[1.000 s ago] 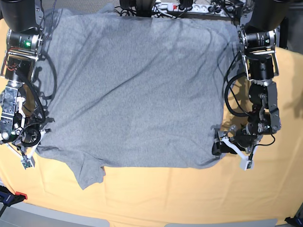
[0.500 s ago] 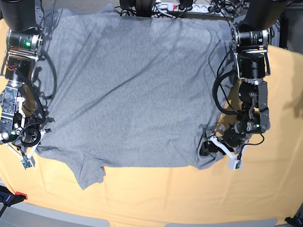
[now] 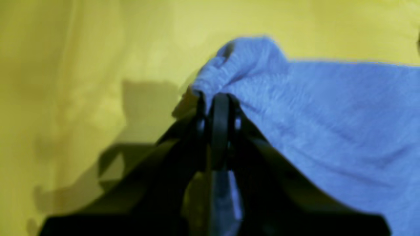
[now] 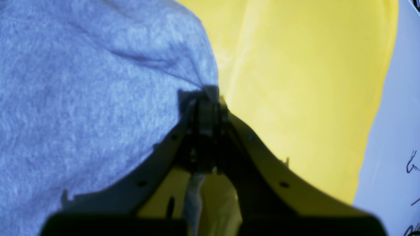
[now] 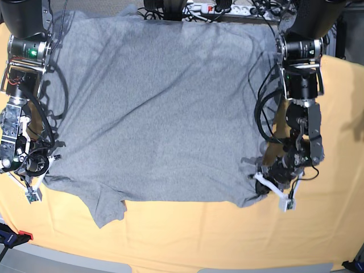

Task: Layout the t-shirt on the table in an organized manner, then fold the t-shirt properly
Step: 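Grasp the hem corners with both grippers and pull them apart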

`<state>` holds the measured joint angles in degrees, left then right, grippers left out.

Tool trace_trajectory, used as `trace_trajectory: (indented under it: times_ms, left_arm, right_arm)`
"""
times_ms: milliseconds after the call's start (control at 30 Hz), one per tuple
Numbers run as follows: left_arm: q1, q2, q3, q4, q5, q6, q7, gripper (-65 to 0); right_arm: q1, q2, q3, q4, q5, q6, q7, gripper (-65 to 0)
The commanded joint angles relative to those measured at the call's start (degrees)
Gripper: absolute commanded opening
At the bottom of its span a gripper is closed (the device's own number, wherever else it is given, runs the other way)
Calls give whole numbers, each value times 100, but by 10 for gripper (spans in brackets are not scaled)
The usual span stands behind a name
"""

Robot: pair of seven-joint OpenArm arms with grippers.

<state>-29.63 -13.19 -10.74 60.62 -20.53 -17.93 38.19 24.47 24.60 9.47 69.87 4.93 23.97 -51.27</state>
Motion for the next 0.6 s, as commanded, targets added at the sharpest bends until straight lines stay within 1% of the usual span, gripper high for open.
trace_trajectory:
  times_ms: [0,133,300,467,567]
  left_arm:
    - [-334,-48,-20,96,-46,-55,-197,-650]
    - [-693,-92,-17,96,-26,-85,-201,-650]
    - [-850,-214,-9,96,-26,-363,-199,-650]
    - [-835,-396,-7,96,-24,-372,-264,-650]
    - [-833,-520,-7,96,-26,-369,-264,-650]
  right_arm:
    - [188,129,26,85,-28,-39,114,-650]
    - [192,129,28,85,-28,-101,122,-650]
    - [216,129,28,85,-72,-245,227,-650]
    - [358,127,28,85,-72,-538,299,-650]
    - [490,129,28,85,-72,-592,332,-650]
